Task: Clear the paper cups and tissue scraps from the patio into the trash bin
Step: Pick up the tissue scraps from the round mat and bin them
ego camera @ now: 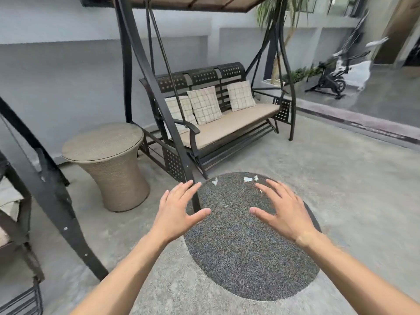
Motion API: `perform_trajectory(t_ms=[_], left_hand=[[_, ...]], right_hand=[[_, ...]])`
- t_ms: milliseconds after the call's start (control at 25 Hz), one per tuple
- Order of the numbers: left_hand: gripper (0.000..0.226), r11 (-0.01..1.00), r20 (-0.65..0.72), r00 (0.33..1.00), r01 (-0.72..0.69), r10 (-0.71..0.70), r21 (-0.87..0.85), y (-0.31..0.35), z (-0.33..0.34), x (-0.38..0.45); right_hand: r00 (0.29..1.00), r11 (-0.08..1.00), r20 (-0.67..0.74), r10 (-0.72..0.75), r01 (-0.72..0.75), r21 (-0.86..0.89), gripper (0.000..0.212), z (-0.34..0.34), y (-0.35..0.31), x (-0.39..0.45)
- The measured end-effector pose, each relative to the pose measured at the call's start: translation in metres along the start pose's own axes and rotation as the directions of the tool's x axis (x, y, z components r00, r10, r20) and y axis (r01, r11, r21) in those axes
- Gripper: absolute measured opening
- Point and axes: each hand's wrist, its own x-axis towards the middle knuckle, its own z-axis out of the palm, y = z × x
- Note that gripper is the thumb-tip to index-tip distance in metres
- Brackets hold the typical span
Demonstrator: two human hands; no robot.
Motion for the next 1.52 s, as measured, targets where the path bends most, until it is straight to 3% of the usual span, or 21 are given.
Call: perform_trajectory(t_ms=[240,480,1040,1520], left_hand=[[0.089,0.997,0.121,0.99,-0.069,0.073,-0.039,-0.024,0.027,0.1],[0.101,0.994,0.202,0.974,-0.098,0.106,-0.048,-0.021,0.074,0.2],[0.098,0.999,0.254,0.967,0.008,-0.018,0.041,0.046,0.18,0.435],[0.099,0.999,0.254,0.967,0.004,-0.013,0.034,0.004,0.27,0.616]], right_hand=[[0.989,0.989,0.01,0.145,-0.145,-0.009,0.082,0.024,0.019,0.064],[0.971,0.971,-0.001,0.241,-0.241,-0.006,0.087,0.045,0.079,0.128],[0.974,0.974,0.044,0.222,-0.224,0.031,0.087,0.058,0.299,0.324],[0.967,0.967,0.039,0.252,-0.254,0.034,0.085,0.093,0.39,0.486]])
